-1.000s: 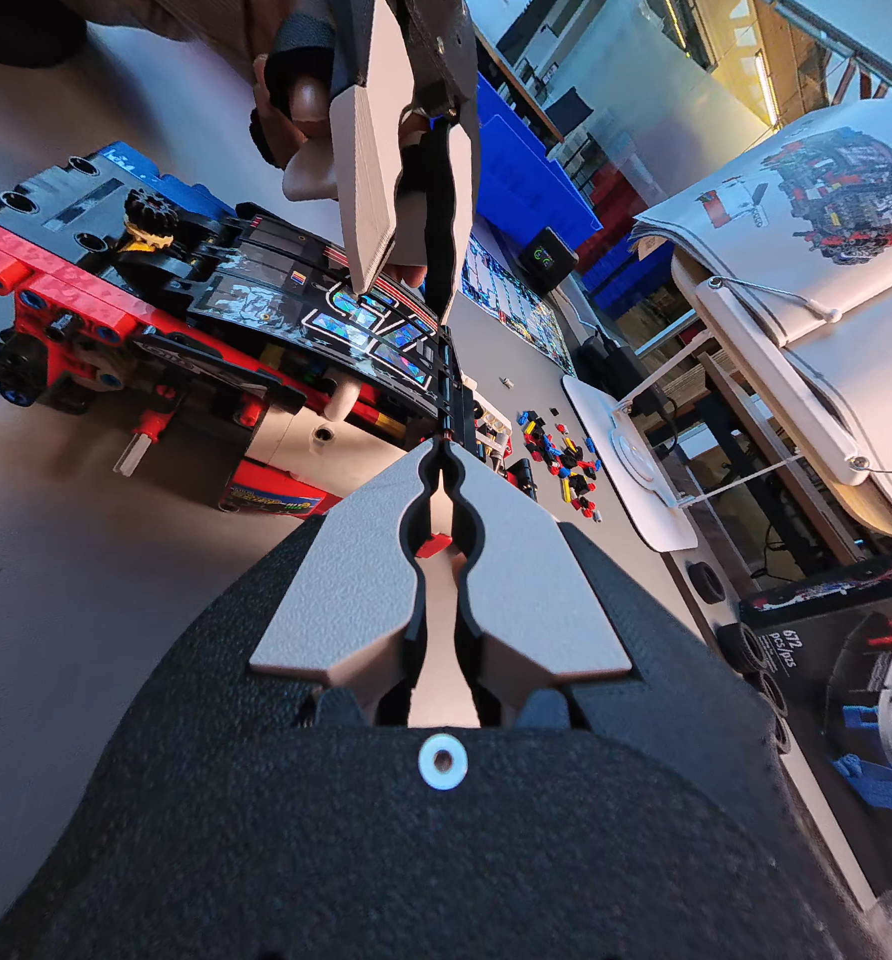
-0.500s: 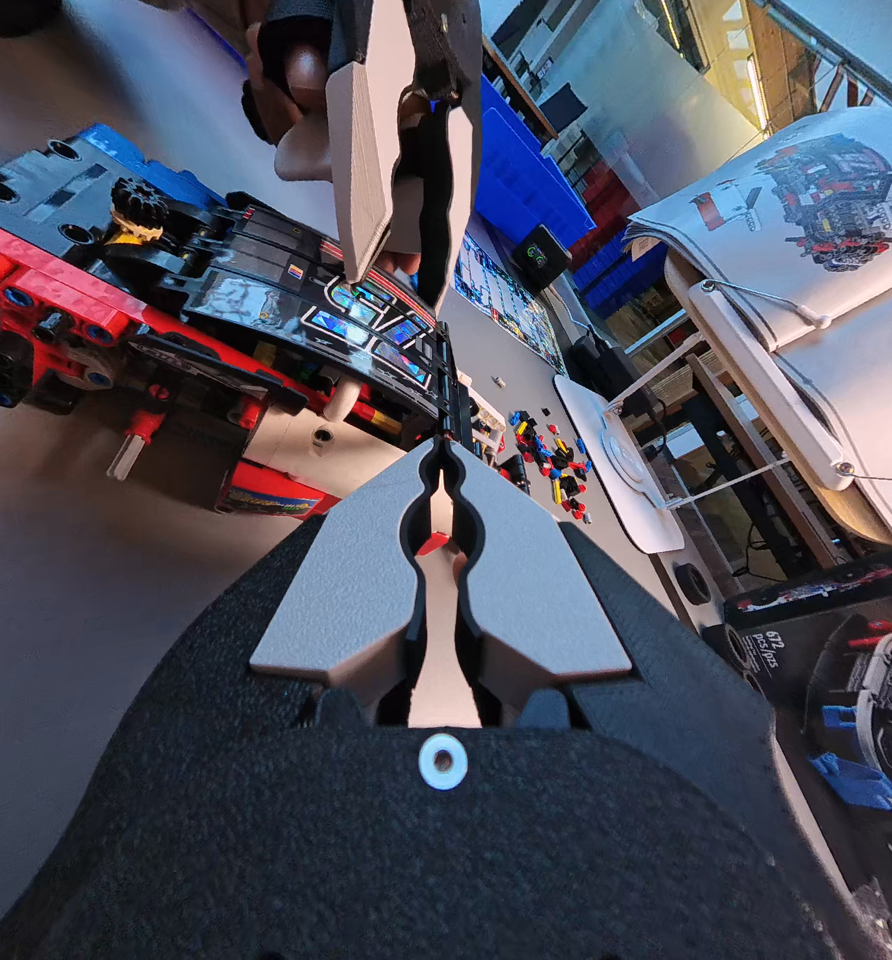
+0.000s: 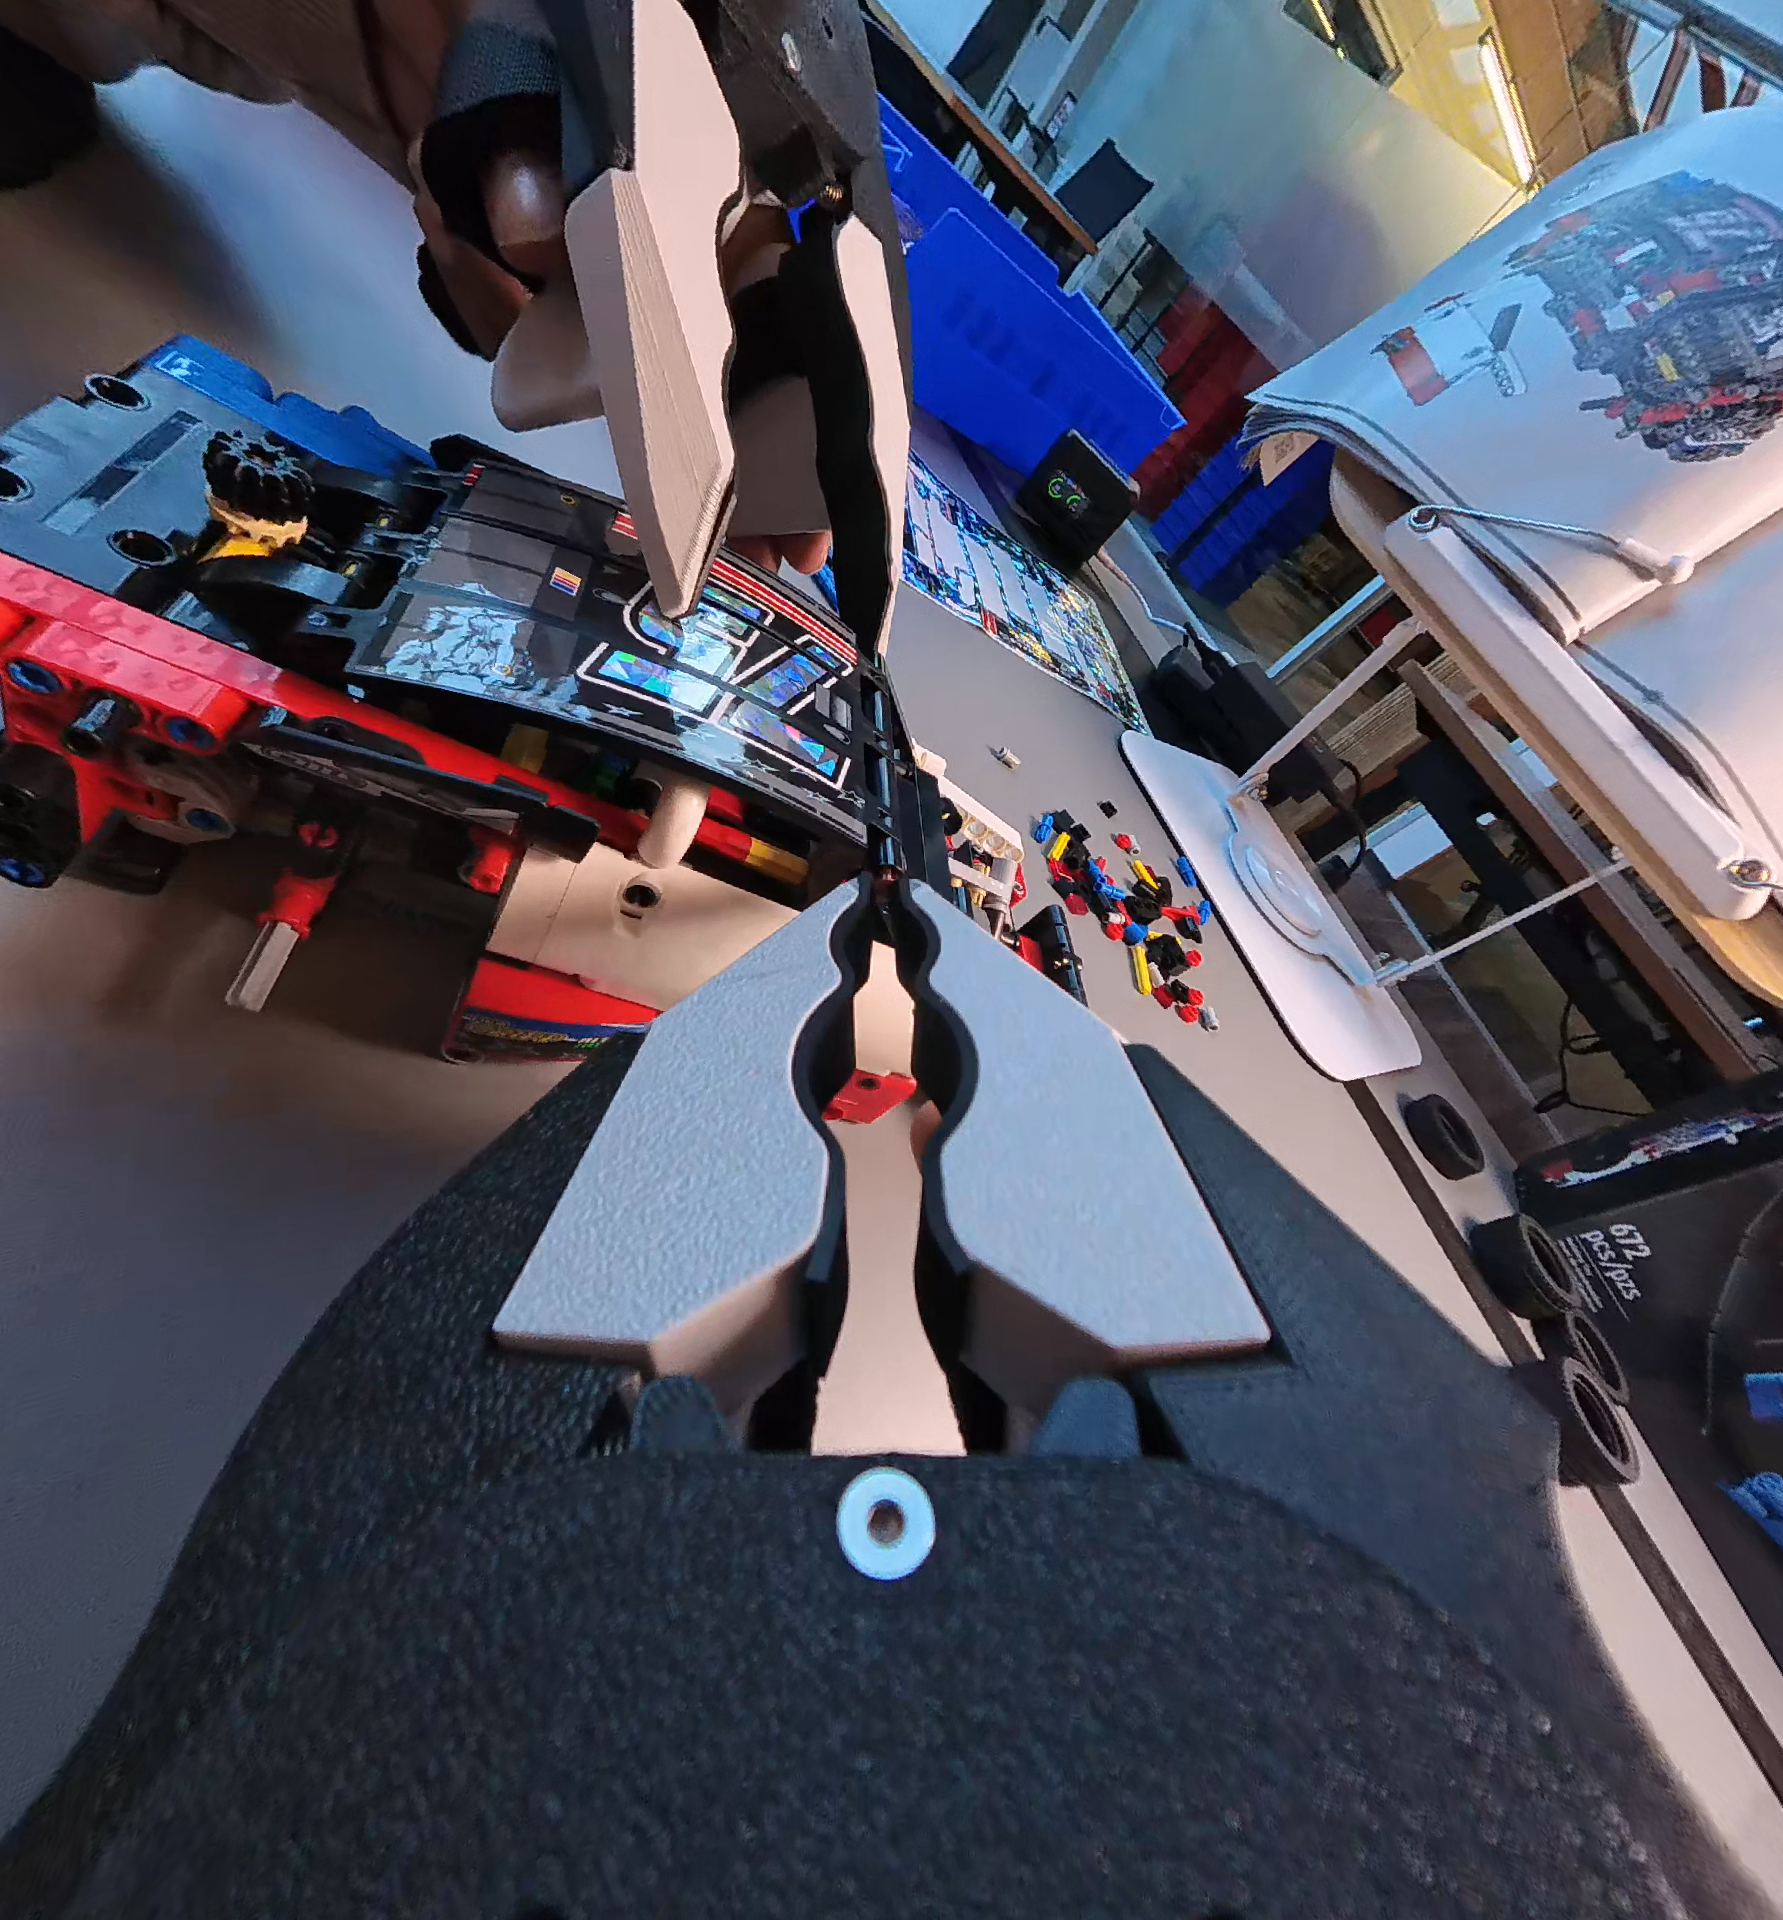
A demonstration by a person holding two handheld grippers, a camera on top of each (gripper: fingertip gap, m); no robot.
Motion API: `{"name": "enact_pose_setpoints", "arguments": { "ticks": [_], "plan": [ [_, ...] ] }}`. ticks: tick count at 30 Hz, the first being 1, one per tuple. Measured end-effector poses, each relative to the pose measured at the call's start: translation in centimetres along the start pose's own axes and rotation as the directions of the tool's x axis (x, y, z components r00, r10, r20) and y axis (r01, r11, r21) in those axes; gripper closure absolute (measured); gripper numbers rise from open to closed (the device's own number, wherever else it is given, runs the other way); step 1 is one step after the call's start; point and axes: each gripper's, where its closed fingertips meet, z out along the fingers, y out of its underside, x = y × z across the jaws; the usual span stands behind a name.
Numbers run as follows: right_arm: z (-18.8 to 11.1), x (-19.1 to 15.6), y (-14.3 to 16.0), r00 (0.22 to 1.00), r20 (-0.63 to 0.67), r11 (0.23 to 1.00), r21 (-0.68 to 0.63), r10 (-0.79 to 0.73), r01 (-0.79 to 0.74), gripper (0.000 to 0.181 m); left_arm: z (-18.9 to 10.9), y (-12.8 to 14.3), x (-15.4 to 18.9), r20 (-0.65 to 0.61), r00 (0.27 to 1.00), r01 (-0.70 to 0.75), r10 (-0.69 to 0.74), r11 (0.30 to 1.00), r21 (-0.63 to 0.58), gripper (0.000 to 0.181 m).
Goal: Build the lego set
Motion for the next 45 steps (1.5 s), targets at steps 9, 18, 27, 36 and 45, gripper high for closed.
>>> {"name": "enact_pose_setpoints", "arguments": {
  "ticks": [9, 18, 27, 36, 45],
  "plan": [
    [-0.32, -0.13, 0.00, 1.000, 0.001, 1.000, 0.003, 0.014, -0.014, 0.181, -0.05, 0.06, 0.12, -0.012, 1.000, 0.009, -0.009, 1.000, -0.012, 0.125],
    [-0.67, -0.27, -0.21, 0.999, 0.015, 0.999, 0.023, 0.038, -0.039, 0.181, -0.01, 0.01, 0.24, -0.010, 1.000, -0.011, 0.011, 1.000, -0.002, 0.127],
    [-0.56, -0.27, -0.27, 0.998, 0.038, 0.998, 0.046, 0.052, -0.054, 0.181, 0.01, 0.07, 0.22, -0.017, 1.000, -0.016, 0.016, 1.000, -0.005, 0.127],
    [-0.49, -0.30, -0.32, 0.998, 0.047, 0.997, 0.059, 0.042, -0.045, 0.181, 0.03, 0.09, 0.23, -0.020, 1.000, -0.022, 0.022, 1.000, -0.005, 0.128],
    [-0.44, -0.31, -0.35, 0.998, 0.047, 0.997, 0.058, 0.038, -0.041, 0.181, 0.00, 0.09, 0.20, -0.023, 0.999, -0.024, 0.024, 1.000, -0.006, 0.128]
  ]
}}
